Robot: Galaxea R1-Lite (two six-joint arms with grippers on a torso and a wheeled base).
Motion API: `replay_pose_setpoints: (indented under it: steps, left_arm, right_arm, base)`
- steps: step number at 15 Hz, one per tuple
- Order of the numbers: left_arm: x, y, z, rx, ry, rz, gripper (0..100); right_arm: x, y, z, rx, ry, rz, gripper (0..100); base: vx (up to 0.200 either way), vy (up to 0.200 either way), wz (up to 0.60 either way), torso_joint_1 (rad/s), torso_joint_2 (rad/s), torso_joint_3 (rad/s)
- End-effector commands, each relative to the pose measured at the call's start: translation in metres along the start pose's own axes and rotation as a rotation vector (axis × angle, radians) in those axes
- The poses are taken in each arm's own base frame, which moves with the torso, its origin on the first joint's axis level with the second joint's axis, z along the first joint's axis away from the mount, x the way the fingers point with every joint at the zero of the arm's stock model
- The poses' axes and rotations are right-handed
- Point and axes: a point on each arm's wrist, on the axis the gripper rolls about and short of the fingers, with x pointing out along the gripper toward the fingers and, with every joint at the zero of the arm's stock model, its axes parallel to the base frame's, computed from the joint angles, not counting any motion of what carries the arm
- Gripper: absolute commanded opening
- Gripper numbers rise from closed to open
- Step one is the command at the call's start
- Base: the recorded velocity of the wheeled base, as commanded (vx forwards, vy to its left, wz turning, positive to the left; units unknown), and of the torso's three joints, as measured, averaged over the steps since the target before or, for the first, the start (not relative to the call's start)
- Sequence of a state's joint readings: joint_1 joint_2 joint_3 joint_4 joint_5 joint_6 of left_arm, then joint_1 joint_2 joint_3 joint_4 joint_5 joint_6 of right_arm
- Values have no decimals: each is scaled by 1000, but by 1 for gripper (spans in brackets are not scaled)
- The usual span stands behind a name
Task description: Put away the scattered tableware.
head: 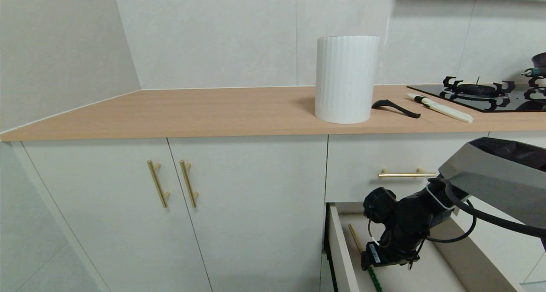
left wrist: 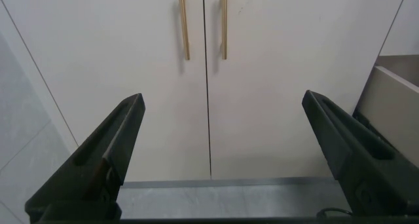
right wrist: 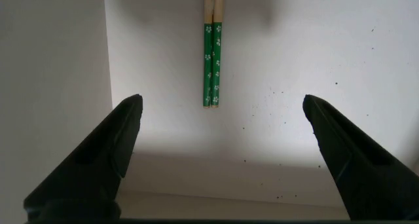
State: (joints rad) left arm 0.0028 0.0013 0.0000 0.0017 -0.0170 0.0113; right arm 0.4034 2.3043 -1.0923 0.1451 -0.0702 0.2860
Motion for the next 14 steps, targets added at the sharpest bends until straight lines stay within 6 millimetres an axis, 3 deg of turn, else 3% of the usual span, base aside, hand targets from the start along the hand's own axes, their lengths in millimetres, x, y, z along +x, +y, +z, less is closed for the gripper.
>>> replay_pose_setpoints:
  steps: [1, 3, 4, 5, 6, 7, 10, 14]
  left_arm:
    - [0, 0, 0, -1, 0, 0, 100]
    - [0, 0, 0, -1, 0, -1, 100]
    - [0, 0, 0, 1, 0, 0, 100]
    - [0, 0, 0, -1, 0, 0, 100]
    - [0, 0, 0, -1, 0, 0, 100]
    - [0, 0, 0, -1, 0, 0, 100]
    - [0, 0, 0, -1, 0, 0, 100]
    - [0, 0, 0, -1, 0, 0, 100]
  right_arm:
    - [-7, 0, -1, 2, -11, 3, 100]
    - [-43, -3, -2, 9, -88, 30, 100]
    - [-82, -9, -7, 15, -174, 67, 100]
    - [-96, -11, -10, 18, -211, 73, 100]
    - [-128, -16, -12, 29, -306, 87, 100]
    - [-146, -23, -14, 47, -362, 96, 100]
    - [-191, -51, -20, 102, -506, 95, 100]
    - [-218, -69, -31, 99, -597, 76, 100]
  base:
    - [0, 0, 0, 0, 0, 0]
    - [0, 0, 0, 0, 0, 0]
    - [0, 0, 0, 0, 0, 0]
    - [0, 0, 0, 0, 0, 0]
    - [0, 0, 0, 0, 0, 0]
    - [0, 0, 0, 0, 0, 0]
    - [0, 0, 0, 0, 0, 0]
    - [0, 0, 0, 0, 0, 0]
